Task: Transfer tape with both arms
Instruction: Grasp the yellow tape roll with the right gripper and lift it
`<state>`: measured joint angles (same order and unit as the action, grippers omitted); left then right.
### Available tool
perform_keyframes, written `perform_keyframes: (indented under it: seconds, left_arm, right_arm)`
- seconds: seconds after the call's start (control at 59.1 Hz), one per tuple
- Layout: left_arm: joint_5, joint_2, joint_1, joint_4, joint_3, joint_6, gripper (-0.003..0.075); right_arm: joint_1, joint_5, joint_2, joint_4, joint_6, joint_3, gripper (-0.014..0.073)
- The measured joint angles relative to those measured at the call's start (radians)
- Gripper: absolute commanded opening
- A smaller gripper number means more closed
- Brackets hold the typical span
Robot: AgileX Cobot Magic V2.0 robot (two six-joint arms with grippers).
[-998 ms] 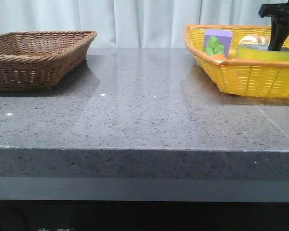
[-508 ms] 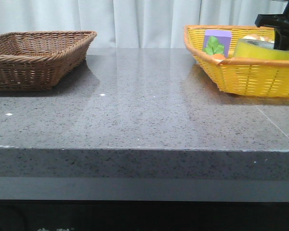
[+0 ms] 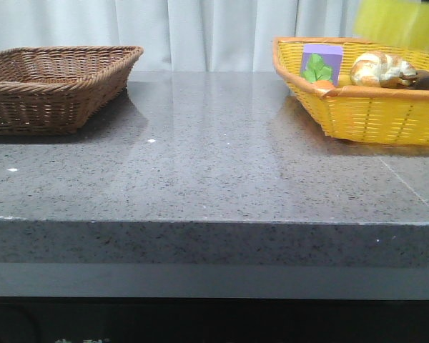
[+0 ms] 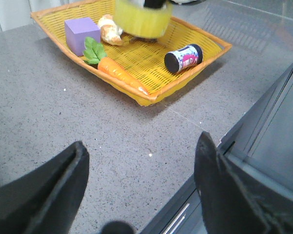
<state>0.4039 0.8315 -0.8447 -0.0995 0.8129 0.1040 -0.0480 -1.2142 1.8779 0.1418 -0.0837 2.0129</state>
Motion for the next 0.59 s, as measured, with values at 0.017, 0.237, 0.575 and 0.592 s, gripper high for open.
perform_keyframes:
  seconds: [0.017,0.237,0.575,0.592]
  left_arm:
    - [0.0,0.002,0.0,0.0,0.0,0.0,0.0455]
    - [0.014,0.039,0.0,0.0,0.0,0.0,0.0455]
    - [0.033,0.027,0.0,0.0,0.0,0.0,0.0454]
    - [0.033,0.024,0.0,0.0,0.0,0.0,0.0454]
  right_arm:
    - [0.009,0.0,-0.009,0.0,-0.005,0.0,0.0064]
    - [0.193,0.002,-0.099,0.005,-0.048,0.006,0.0064]
    - [0.505,0.063,-0.044,0.007,-0.089,0.006,0.0064]
    - [0.515,0.067,-0.039,0.006,-0.089,0.006,0.0064]
